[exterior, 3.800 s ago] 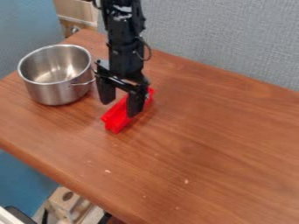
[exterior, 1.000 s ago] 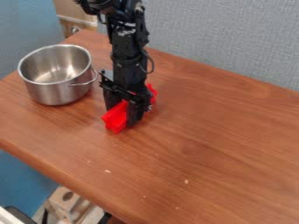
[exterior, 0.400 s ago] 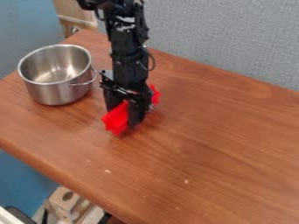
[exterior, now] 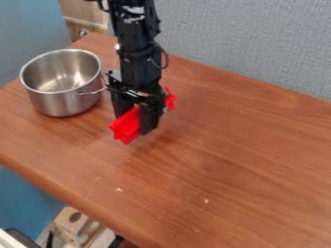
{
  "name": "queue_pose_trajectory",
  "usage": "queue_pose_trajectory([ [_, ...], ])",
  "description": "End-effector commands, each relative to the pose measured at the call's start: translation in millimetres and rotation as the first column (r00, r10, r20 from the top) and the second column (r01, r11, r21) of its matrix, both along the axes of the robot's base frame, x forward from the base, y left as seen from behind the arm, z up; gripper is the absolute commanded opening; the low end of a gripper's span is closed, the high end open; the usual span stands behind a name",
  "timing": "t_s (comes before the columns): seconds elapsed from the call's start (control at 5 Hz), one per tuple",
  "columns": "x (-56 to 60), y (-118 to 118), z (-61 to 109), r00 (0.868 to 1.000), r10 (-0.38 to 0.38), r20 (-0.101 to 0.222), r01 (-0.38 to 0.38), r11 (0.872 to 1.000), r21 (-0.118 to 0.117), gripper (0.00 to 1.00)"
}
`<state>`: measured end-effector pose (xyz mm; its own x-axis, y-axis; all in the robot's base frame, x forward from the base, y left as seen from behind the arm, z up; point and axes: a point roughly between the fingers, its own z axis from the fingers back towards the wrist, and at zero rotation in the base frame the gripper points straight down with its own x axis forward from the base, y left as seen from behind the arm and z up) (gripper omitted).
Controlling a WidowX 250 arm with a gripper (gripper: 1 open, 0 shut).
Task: Put the red object in the metal pot
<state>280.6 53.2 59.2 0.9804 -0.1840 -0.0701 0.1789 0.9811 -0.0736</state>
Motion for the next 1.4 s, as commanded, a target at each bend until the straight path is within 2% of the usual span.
queue_pose_trajectory([
  [0.0,4.5,7,29.1,0.997,0.020,0.078,-0.021,1.000,0.010,0.00],
  [0.4,4.5,15,44.4,0.994,0.045,0.095,-0.045,0.999,0.002,0.00],
  [0.6,6.3,25,60.7,0.989,0.082,0.122,-0.083,0.997,0.000,0.00],
  [0.8,13.0,56,77.3,0.977,0.149,0.154,-0.152,0.988,0.005,0.00],
  [1.0,21.1,88,89.3,0.966,0.193,0.172,-0.198,0.980,0.012,0.00],
  [1.2,24.1,108,84.4,0.962,0.216,0.169,-0.221,0.975,0.014,0.00],
])
